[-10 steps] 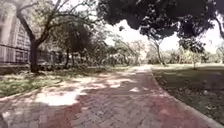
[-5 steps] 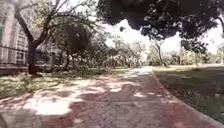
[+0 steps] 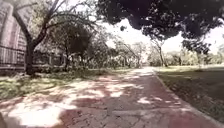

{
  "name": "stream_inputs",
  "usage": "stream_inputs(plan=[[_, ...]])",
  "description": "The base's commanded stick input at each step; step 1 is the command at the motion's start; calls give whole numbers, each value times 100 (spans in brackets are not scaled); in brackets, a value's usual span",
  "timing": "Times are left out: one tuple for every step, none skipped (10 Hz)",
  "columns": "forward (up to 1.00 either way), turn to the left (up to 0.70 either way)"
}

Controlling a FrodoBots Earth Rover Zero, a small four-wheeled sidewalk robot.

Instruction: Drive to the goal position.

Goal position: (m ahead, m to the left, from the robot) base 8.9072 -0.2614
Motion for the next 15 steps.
stream_inputs(plan=[[70,0],[70,0],[70,0],[70,0],[70,0],[70,0],[70,0],[70,-35],[70,-35],[70,-35],[70,-35],[70,-35],[70,-35],[70,-35],[70,-35]])
